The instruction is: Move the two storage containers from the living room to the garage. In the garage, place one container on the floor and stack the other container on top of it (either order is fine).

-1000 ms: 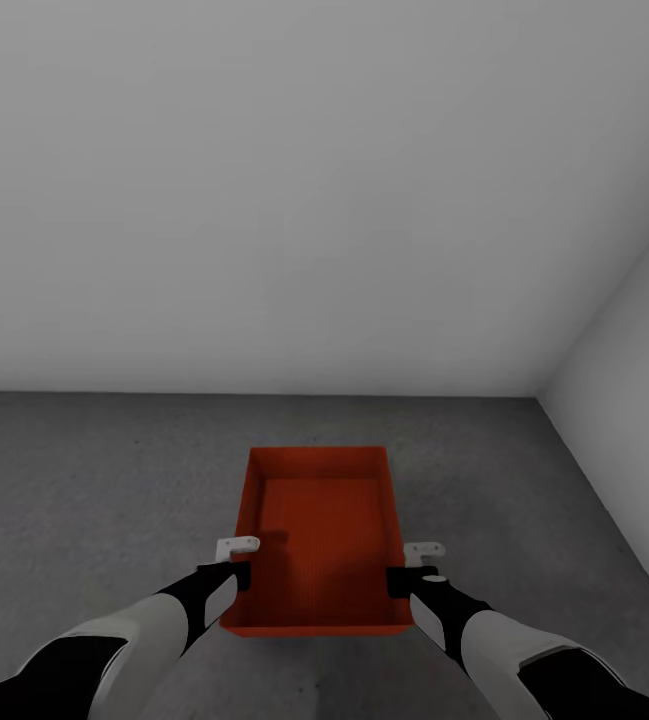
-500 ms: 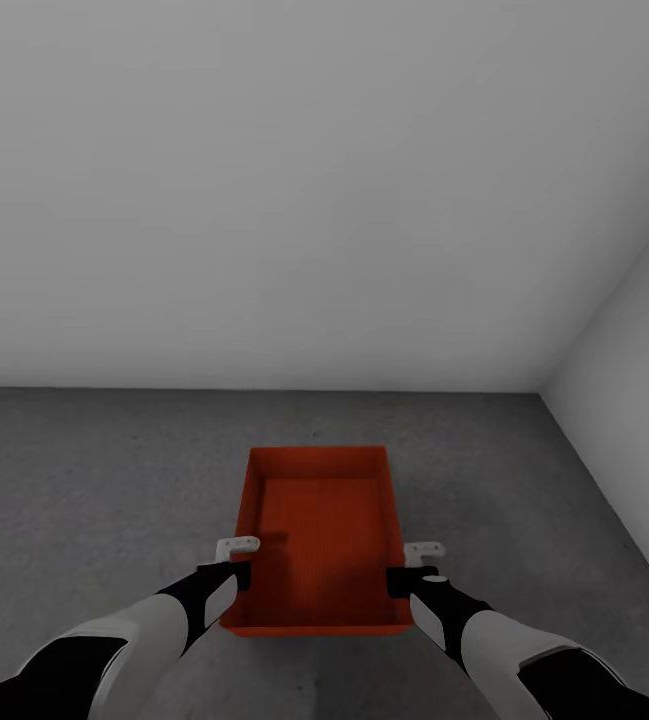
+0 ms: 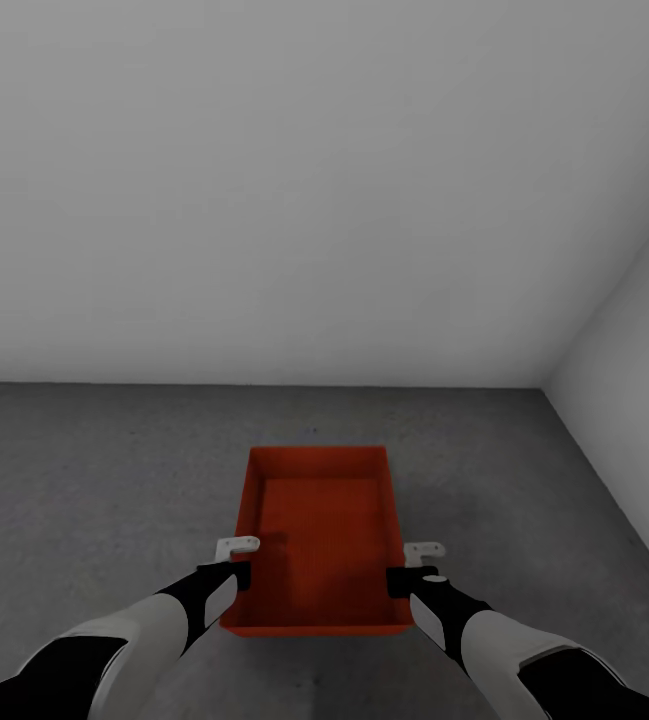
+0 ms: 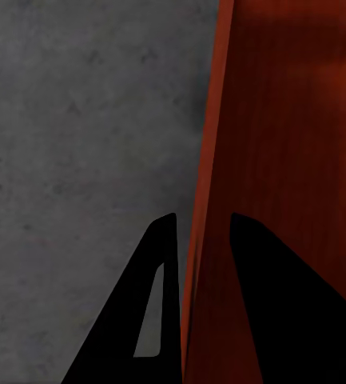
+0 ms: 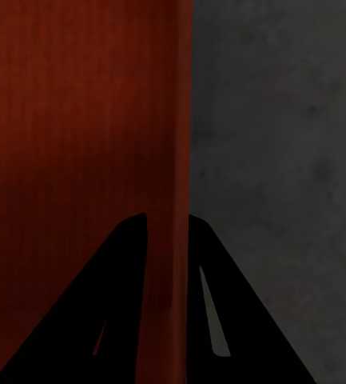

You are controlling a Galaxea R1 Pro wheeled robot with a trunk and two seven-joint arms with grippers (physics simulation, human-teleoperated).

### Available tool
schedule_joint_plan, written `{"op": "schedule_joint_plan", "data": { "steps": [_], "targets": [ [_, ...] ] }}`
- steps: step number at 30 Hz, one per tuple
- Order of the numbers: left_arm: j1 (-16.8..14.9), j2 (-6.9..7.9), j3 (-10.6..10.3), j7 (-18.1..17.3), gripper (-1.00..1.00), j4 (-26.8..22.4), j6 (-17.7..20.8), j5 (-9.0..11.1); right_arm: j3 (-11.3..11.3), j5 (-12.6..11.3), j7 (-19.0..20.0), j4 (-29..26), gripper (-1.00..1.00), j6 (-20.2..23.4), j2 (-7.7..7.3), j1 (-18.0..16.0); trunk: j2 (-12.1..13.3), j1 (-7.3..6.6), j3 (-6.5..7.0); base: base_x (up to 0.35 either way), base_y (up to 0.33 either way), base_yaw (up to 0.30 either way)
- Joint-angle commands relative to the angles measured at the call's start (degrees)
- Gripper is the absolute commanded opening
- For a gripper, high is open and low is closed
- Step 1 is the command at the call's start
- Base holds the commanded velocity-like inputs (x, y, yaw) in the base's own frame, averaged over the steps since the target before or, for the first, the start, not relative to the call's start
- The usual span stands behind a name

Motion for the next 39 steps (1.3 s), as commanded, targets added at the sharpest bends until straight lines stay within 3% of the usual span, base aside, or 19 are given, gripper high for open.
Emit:
{"op": "schedule_joint_plan", "data": {
  "steps": [1, 22, 32, 39],
  "targets": [
    [-0.04, 0.31, 1.4, 0.84, -1.0, -0.32, -0.48, -0.38, -0.16, -0.88, -0.26, 0.14, -1.0, 0.05, -0.01, 0.0, -0.43, 0.22, -0.22, 0.0, 0.0, 0.0],
    [-0.02, 0.26, 1.4, 0.84, -1.0, -0.32, -0.48, -0.38, -0.16, -0.88, -0.26, 0.14, -1.0, 0.04, -0.02, -0.01, -8.85, 4.83, -3.99, 0.0, 0.0, 0.0],
    [-0.05, 0.31, 1.4, 0.84, -1.0, -0.32, -0.48, -0.38, -0.16, -0.88, -0.26, 0.14, -1.0, 0.04, -0.01, -0.01, -8.85, 4.83, -3.99, 0.0, 0.0, 0.0],
    [-0.05, 0.3, 1.4, 0.84, -1.0, -0.32, -0.48, -0.38, -0.16, -0.88, -0.26, 0.14, -1.0, 0.04, -0.01, -0.01, -11.66, 6.37, -5.25, 0.0, 0.0, 0.0]
  ]
}}
